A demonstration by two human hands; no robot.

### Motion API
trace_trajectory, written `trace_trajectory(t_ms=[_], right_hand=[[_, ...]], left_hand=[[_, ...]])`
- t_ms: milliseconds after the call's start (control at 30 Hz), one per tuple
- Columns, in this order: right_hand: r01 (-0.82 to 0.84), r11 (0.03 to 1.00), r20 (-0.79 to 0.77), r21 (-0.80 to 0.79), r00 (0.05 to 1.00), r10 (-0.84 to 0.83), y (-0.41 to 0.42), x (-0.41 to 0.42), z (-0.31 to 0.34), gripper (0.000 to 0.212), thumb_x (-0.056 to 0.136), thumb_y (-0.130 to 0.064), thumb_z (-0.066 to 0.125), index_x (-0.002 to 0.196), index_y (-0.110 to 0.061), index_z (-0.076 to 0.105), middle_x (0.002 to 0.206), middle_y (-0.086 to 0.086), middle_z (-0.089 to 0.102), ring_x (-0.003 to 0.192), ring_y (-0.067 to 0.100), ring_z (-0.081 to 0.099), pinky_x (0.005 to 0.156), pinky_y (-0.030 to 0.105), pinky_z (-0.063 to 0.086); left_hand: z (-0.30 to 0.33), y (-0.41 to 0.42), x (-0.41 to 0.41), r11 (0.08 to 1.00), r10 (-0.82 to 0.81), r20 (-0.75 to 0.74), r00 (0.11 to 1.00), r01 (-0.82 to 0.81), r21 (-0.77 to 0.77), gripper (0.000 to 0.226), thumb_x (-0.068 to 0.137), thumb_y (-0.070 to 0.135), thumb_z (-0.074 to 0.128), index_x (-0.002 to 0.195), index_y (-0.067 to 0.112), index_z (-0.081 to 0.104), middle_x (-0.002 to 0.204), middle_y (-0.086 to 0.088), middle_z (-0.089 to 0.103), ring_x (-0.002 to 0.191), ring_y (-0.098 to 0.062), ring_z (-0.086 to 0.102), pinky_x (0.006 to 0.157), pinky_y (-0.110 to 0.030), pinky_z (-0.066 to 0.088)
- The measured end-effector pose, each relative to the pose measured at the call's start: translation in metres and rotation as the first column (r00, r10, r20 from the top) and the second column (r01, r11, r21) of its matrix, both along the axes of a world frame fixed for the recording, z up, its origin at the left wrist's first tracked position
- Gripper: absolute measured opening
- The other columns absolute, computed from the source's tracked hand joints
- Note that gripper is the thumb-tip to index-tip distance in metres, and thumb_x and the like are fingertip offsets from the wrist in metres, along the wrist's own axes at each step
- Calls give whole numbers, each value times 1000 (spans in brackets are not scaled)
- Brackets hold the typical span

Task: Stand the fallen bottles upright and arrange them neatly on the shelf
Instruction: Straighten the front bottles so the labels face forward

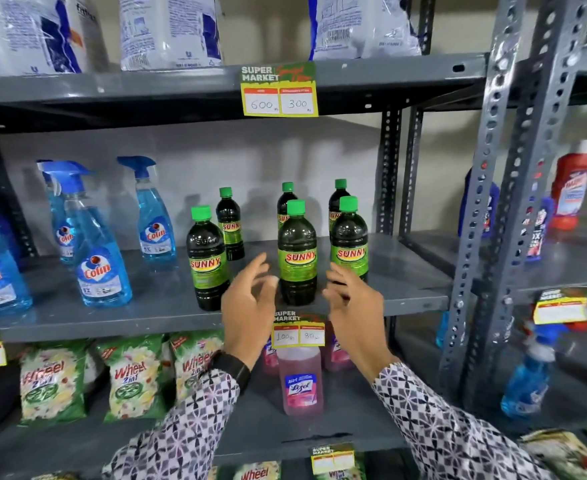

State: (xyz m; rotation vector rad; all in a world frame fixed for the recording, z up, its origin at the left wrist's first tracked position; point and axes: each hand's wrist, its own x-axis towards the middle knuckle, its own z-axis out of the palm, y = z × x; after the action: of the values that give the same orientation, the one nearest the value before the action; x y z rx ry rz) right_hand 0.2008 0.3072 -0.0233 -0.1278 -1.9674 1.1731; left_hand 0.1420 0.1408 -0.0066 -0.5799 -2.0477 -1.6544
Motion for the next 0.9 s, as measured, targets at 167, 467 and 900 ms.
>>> trace_trajectory(t_ms=[167,467,900], right_hand=[[144,987,-129,-72,980,-153,44,11,4,38,96,-1,69,132,-14,66,116,0,71,103,18,71,96,42,59],[-145,989,123,-38,981,149,87,-4,13,55,99,-1,67,151,-13,53,135,-3,64,124,9,60,89,-1,43],[-153,987,187,-50,969,160,136,2,18,54,97,2,70,147,-13,55,120,-13,65,105,-16,59,95,7,49]], left_hand=[[-3,42,44,991,-106,-86,991,98,-93,36,100,20,55,135,23,65,124,3,74,106,-6,71,95,-29,58],[6,112,34,948,-49,166,985,98,-304,52,106,26,37,156,14,33,144,-13,58,132,-30,55,109,-43,45],[6,144,11,971,-192,117,974,205,-120,56,91,12,68,143,22,50,107,4,66,97,-4,64,78,-3,46]])
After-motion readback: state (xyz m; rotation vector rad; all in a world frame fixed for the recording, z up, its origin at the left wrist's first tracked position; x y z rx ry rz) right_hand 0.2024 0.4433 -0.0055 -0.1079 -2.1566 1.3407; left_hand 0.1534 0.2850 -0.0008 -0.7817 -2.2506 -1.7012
